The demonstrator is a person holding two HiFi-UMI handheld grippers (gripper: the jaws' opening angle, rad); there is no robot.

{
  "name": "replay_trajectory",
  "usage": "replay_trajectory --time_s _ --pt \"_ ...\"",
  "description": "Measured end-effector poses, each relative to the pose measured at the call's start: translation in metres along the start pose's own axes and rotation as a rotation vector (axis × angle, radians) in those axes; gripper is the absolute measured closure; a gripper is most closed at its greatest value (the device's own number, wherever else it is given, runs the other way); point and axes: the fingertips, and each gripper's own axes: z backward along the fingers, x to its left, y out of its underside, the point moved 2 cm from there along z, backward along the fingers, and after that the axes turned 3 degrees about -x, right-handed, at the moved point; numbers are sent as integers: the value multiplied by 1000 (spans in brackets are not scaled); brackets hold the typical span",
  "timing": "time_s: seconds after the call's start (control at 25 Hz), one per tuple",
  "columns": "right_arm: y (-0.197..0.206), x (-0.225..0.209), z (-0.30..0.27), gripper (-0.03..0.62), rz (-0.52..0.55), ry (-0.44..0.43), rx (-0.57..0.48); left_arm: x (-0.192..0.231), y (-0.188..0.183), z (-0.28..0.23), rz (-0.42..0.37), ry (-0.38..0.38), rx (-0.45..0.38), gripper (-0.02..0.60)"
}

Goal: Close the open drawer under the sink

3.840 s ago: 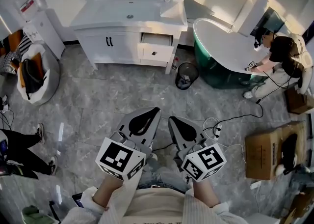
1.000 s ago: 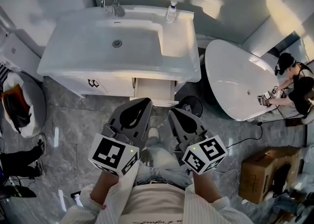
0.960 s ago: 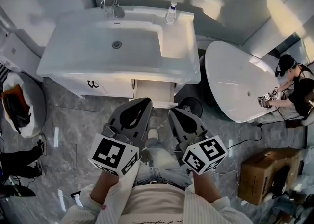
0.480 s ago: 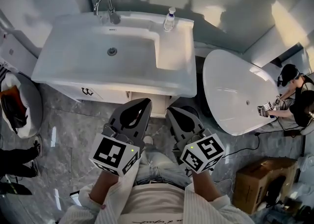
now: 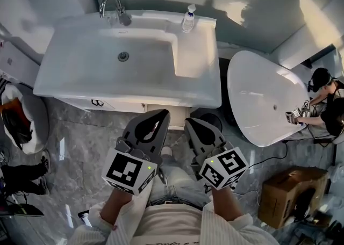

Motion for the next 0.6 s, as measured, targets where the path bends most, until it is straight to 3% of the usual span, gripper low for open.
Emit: replay_trajectory --time_s 0.6 --pt "46 -8 -12 585 -64 71 48 10 56 2 47 25 72 566"
